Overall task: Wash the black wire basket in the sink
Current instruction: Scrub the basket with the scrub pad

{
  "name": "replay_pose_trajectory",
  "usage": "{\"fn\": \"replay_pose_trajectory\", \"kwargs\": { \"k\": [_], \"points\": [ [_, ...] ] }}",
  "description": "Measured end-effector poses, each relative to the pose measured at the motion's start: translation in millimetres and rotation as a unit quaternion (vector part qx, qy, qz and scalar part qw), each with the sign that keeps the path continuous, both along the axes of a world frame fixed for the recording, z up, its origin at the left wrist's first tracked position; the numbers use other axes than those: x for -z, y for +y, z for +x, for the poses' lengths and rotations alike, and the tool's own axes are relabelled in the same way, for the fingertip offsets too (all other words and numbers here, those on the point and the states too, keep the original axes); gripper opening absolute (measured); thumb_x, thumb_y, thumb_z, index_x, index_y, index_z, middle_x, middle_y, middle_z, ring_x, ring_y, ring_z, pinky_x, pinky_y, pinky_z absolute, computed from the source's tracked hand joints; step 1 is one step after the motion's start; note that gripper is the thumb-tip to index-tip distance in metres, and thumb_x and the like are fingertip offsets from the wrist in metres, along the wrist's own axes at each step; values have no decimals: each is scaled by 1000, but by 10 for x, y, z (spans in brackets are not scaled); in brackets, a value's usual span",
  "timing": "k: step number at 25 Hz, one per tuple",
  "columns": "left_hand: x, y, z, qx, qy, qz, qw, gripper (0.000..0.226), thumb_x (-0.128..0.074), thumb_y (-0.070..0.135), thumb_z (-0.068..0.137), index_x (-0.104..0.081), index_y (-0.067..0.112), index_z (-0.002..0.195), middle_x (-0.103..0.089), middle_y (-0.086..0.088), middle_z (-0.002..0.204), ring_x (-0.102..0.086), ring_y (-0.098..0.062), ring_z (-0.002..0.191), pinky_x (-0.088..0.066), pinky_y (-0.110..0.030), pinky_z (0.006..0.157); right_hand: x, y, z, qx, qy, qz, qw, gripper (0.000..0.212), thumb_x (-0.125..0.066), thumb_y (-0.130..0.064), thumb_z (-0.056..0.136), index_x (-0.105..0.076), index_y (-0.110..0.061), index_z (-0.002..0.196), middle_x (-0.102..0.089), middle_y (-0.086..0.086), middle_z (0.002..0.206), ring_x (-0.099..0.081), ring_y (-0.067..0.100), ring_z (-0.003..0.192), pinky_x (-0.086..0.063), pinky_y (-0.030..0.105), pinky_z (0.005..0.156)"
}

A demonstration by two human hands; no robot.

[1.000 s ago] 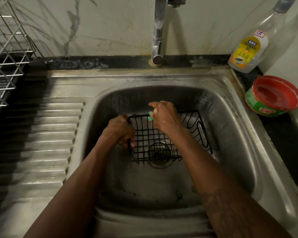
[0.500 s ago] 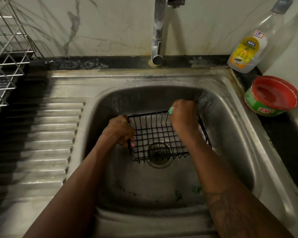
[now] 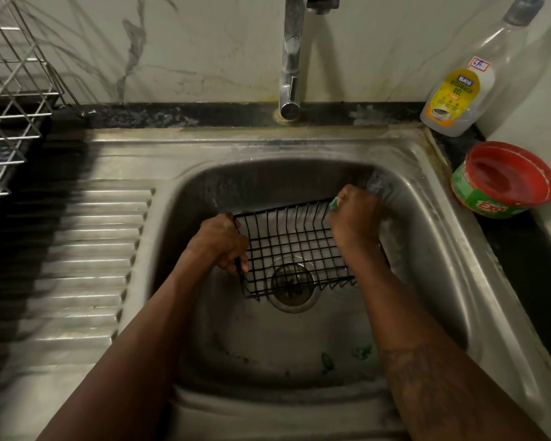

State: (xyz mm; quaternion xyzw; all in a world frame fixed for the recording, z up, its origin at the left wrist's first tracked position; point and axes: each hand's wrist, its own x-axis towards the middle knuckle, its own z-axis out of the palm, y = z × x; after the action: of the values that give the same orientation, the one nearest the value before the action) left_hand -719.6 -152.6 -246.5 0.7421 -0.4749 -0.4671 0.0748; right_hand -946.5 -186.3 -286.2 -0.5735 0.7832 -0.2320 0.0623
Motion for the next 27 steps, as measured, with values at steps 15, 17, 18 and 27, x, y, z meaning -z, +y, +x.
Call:
{"fn": "replay_pose_trajectory", "kwargs": {
  "k": [15, 17, 18, 27],
  "points": [
    [53, 9, -79, 23, -25, 0, 999, 28, -68, 9, 92, -54, 9, 117, -76, -18, 93, -78, -32, 77, -65, -47, 73, 34, 319, 1307, 125, -616, 198, 752, 13, -67, -12, 94, -68, -19, 105, -74, 8, 101, -70, 18, 78, -49, 21, 44],
    [45, -9, -97, 12, -30, 11, 999, 32, -71, 13, 91, -53, 13, 118, -79, -15, 87, -78, -30, 78, -65, -47, 78, 25, 283, 1299, 155, -616, 186, 749, 13, -68, -11, 93, -69, -16, 105, -73, 7, 98, -68, 16, 76, -50, 22, 47],
    [41, -18, -102, 0, -17, 18, 1000, 33, -70, 11, 91, -52, 13, 120, -79, -14, 83, -78, -30, 79, -64, -47, 80, 47, 231, 1214, 168, -606, 176, 757, 13, -69, -9, 91, -69, -15, 102, -73, 6, 96, -68, 14, 76, -50, 24, 49],
    [-12, 49, -73, -9, 17, 17, 1000, 50, -60, -6, 90, -45, 5, 136, -73, -22, 94, -77, -34, 71, -65, -45, 65, 214, -2, 378, 299, -529, 64, 791, 13, -75, -1, 82, -73, -10, 92, -75, 4, 87, -73, 15, 76, -57, 25, 56]
  ]
}}
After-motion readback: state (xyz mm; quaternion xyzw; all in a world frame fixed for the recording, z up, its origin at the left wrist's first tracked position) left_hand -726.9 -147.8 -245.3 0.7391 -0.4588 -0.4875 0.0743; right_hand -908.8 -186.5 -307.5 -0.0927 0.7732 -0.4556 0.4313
